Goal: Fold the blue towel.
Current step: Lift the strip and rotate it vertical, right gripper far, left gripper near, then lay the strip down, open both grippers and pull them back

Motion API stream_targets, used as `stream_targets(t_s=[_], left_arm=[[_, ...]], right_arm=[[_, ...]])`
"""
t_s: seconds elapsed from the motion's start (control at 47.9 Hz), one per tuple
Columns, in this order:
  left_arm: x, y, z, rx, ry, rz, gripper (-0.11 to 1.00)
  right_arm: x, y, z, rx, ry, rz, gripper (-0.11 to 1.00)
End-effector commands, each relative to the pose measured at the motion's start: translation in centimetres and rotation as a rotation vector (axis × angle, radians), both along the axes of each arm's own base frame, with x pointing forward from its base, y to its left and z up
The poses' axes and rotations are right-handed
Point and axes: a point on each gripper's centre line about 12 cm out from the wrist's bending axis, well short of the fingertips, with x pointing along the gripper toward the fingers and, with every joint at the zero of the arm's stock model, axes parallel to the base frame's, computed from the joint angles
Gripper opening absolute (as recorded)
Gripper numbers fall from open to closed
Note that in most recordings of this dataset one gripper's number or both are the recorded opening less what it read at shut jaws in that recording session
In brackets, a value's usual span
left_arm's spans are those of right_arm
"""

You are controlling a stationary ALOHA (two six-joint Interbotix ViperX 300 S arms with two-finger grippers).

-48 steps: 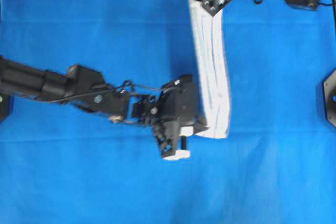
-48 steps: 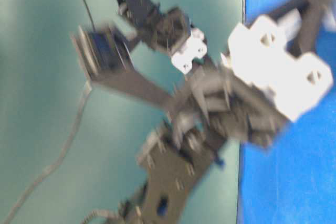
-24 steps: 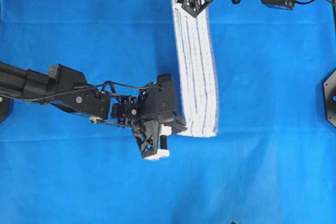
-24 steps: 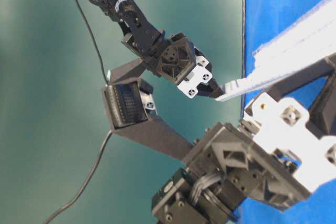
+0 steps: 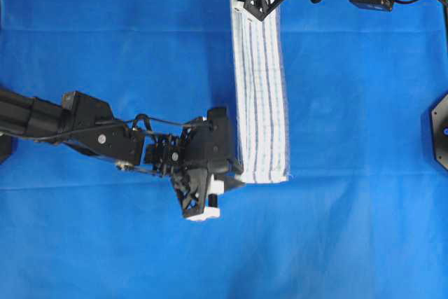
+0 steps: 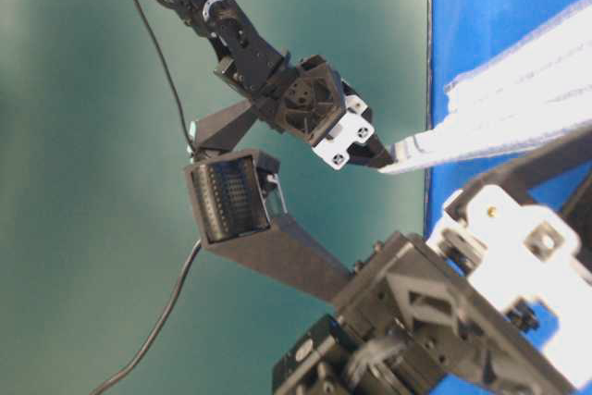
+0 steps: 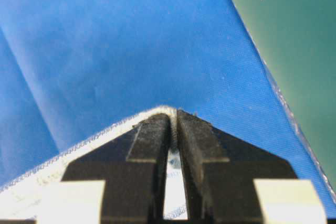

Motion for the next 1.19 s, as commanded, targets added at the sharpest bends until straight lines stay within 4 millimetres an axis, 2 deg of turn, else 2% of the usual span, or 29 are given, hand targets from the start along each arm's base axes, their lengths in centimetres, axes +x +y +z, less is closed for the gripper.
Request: stream_targets(t_s=[0.0, 0.104, 0.188, 0.397, 0.501, 0.606, 0.71, 0.898, 1.066, 1.17], left_arm=[[-0.1, -0.7, 1.9, 0.000, -0.045, -0.022, 0.31], [-0.3, -0.1, 2.8, 0.014, -0.045, -0.022, 0.37], [-0.8, 0.6, 3.9, 0.035, -0.034, -0.025, 0.37], [-3.3, 3.0, 7.6, 0.091, -0.030, -0.022, 0.37], [-4.9, 4.8, 9.5, 0.122, -0.086, -0.005, 0.37], [-6.4, 6.9, 10.6, 0.156, -0.135, 0.028, 0.36], [-8.1, 8.9, 11.1, 0.190, -0.195, 0.069, 0.37], [-10.9, 11.3, 11.9, 0.243, -0.313, 0.135, 0.37], [-13.0, 12.8, 12.3, 0.287, -0.413, 0.191, 0.37], [-13.6, 13.5, 12.0, 0.303, -0.447, 0.216, 0.37]], right_arm=[[0.0, -0.6, 1.9, -0.029, -0.025, -0.006, 0.16], [-0.3, -0.2, 2.4, -0.038, -0.015, 0.003, 0.43], [-0.7, 0.1, 3.2, -0.046, -0.025, 0.004, 0.52], [-2.8, 1.7, 6.3, -0.075, -0.074, 0.013, 0.46], [-4.3, 3.1, 7.7, -0.089, -0.109, 0.028, 0.46], [-6.0, 4.3, 8.3, -0.097, -0.134, 0.038, 0.46], [-7.8, 5.6, 8.5, -0.096, -0.158, 0.041, 0.46], [-11.3, 8.3, 8.9, -0.109, -0.266, 0.073, 0.46], [-13.4, 11.1, 9.2, -0.116, -0.426, 0.125, 0.45], [-14.2, 12.3, 8.8, -0.106, -0.498, 0.148, 0.45]])
